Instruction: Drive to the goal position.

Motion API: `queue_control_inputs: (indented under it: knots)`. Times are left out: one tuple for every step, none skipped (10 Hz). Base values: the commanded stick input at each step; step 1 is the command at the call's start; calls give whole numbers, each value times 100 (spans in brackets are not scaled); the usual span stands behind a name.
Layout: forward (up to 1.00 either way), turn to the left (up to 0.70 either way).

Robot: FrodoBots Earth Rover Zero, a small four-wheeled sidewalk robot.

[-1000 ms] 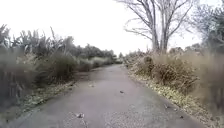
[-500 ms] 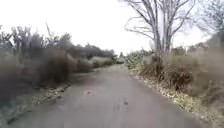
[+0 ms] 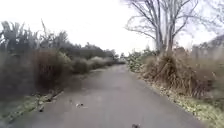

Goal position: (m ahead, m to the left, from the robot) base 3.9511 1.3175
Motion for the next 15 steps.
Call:
queue_control_inputs:
  knots:
    - [100,0]
    - [100,0]
    - [100,0]
    - [100,0]
    - [100,-5]
    - [100,-19]
    - [100,-32]
    - [100,-38]
    - [100,-32]
    - [100,-26]
    - [100,0]
    - [100,0]
    - [100,0]
    - [100,0]
    - [100,0]
